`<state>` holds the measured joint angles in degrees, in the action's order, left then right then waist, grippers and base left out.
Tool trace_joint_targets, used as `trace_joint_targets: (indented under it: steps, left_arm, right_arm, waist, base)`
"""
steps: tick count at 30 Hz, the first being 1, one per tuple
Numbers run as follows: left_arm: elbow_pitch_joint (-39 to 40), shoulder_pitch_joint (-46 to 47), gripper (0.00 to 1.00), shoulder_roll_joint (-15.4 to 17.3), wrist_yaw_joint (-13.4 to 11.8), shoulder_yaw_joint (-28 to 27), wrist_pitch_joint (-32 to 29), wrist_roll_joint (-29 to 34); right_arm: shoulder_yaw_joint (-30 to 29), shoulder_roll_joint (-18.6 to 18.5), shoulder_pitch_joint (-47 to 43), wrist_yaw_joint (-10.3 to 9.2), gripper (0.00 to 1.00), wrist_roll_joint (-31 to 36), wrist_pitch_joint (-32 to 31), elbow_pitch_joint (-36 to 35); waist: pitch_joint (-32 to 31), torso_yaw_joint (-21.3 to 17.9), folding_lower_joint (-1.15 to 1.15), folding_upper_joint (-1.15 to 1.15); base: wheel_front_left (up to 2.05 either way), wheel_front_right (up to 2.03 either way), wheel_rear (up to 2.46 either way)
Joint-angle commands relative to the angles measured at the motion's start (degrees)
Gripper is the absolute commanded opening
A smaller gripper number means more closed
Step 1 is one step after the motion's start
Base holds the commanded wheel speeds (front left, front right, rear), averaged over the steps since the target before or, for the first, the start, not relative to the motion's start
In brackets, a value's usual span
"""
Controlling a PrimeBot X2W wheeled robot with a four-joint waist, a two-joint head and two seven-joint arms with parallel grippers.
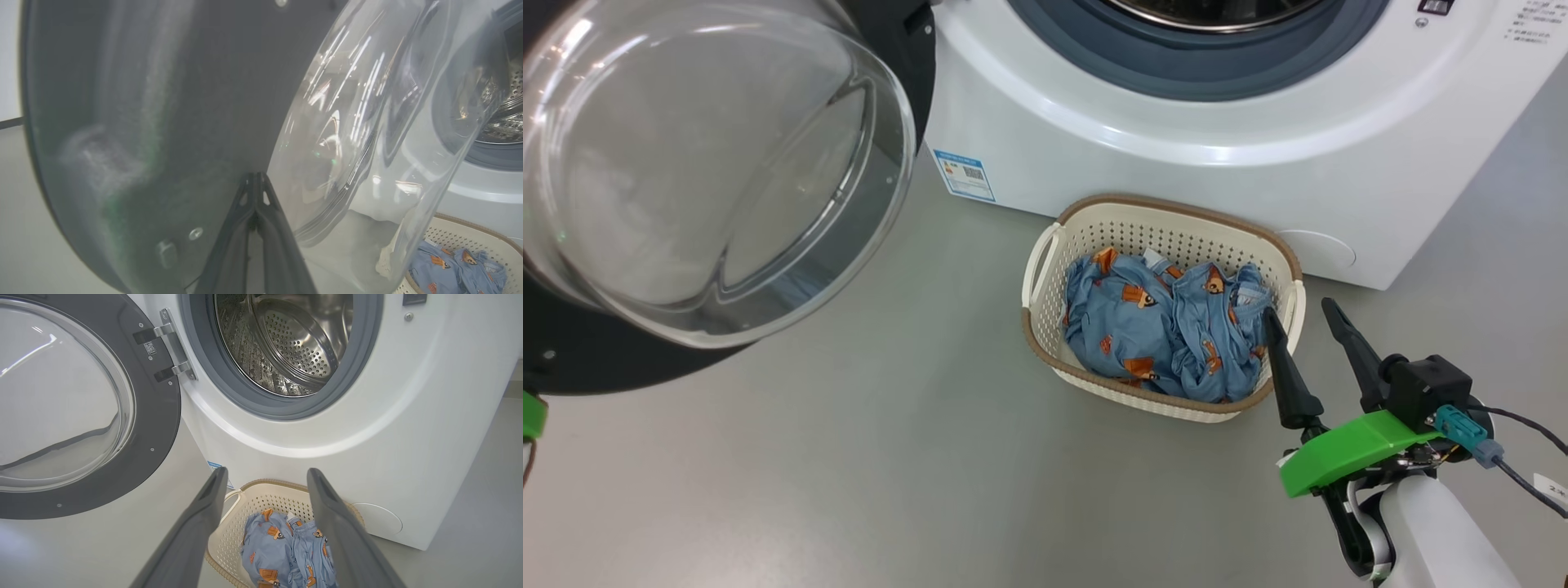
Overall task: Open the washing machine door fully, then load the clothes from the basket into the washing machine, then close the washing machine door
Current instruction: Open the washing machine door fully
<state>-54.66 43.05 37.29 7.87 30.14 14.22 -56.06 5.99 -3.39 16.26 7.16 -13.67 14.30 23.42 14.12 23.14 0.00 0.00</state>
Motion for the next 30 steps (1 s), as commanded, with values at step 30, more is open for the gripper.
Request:
trace_joint_targets:
  steps: [30]
  left_arm:
    - [-3.4,5.9,0.00,7.7,-0.4,4.3,0.8,-5.4]
  right_arm:
    - [2.1,0.5,2.2,0.33,1.00,-0.7,0.7,-1.1]
  waist:
    - [0.4,-1.8,0.00,0.00]
  base:
    - [0.00,0.00,0.00]
